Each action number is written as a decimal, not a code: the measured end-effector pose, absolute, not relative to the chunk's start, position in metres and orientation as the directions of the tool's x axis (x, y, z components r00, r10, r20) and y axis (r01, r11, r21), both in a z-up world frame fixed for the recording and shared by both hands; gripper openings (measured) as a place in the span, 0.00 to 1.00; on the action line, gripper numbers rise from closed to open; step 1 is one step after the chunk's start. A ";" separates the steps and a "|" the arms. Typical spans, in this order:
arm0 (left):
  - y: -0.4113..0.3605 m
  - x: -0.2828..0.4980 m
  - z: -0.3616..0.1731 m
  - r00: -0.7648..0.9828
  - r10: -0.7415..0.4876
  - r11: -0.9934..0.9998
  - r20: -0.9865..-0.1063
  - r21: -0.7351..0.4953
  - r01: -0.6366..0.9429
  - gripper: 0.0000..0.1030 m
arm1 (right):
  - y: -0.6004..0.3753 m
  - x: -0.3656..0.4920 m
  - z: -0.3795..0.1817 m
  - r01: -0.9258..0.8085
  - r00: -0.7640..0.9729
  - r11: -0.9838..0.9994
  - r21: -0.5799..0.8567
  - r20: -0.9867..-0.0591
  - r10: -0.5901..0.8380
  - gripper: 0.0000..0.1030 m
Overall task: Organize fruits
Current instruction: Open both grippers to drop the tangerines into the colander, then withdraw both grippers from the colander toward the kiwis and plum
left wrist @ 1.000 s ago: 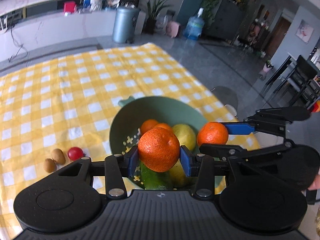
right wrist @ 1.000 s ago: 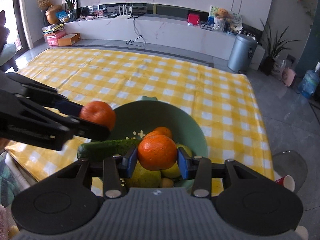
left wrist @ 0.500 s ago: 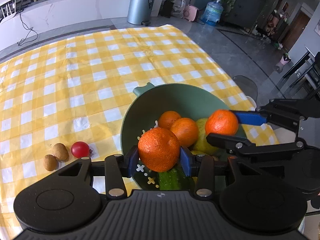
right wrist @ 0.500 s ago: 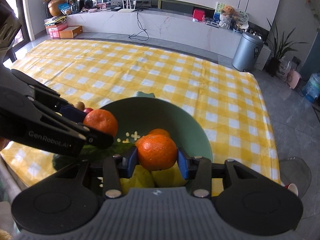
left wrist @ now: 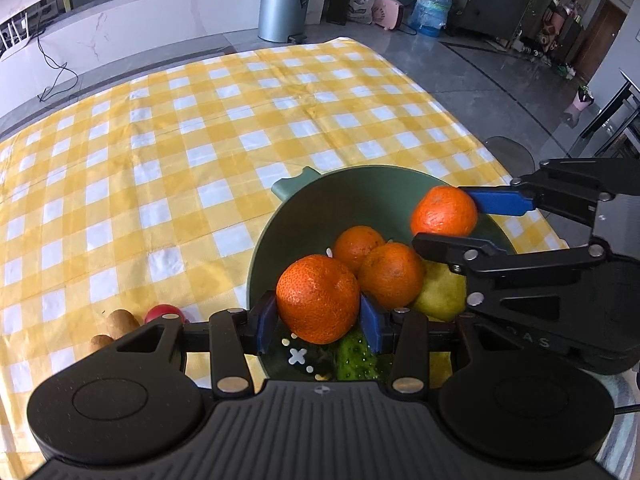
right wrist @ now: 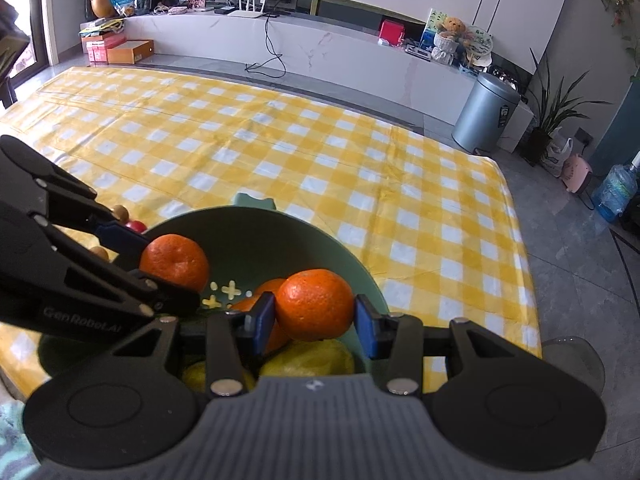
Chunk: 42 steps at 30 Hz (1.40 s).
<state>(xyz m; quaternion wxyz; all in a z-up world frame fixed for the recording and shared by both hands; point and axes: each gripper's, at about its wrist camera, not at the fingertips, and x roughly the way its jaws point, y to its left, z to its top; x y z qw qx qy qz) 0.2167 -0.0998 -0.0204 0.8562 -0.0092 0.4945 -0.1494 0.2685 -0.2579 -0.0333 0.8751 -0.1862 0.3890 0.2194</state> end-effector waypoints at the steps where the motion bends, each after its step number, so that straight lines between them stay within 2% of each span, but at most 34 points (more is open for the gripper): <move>1: -0.100 0.217 -0.021 0.468 -0.263 0.956 -0.844 -0.161 0.247 0.48 | -0.257 0.271 -0.035 -0.530 0.599 0.834 -0.156 -0.765 0.237 0.39; 11: -0.100 0.222 -0.022 0.471 -0.277 0.951 -0.838 -0.169 0.257 0.48 | -0.257 0.281 -0.042 -0.516 0.588 0.845 -0.140 -0.775 0.231 0.39; 18: -0.099 0.218 -0.022 0.475 -0.277 0.952 -0.835 -0.174 0.250 0.54 | -0.256 0.282 -0.042 -0.519 0.585 0.843 -0.143 -0.779 0.227 0.40; 21: -0.099 0.215 -0.021 0.480 -0.277 0.953 -0.832 -0.173 0.250 0.63 | -0.255 0.282 -0.042 -0.521 0.584 0.841 -0.148 -0.780 0.225 0.40; 26: -0.095 0.209 -0.011 0.508 -0.288 0.952 -0.812 -0.183 0.246 0.64 | -0.257 0.281 -0.041 -0.518 0.583 0.843 -0.142 -0.780 0.227 0.41; 29: -0.092 0.204 -0.003 0.527 -0.296 0.950 -0.797 -0.190 0.247 0.64 | -0.257 0.277 -0.035 -0.509 0.611 0.847 -0.155 -0.757 0.229 0.54; 42: -0.071 0.166 0.030 0.612 -0.248 0.964 -0.751 -0.128 0.234 0.64 | -0.249 0.232 -0.002 -0.474 0.681 0.872 -0.123 -0.678 0.275 0.59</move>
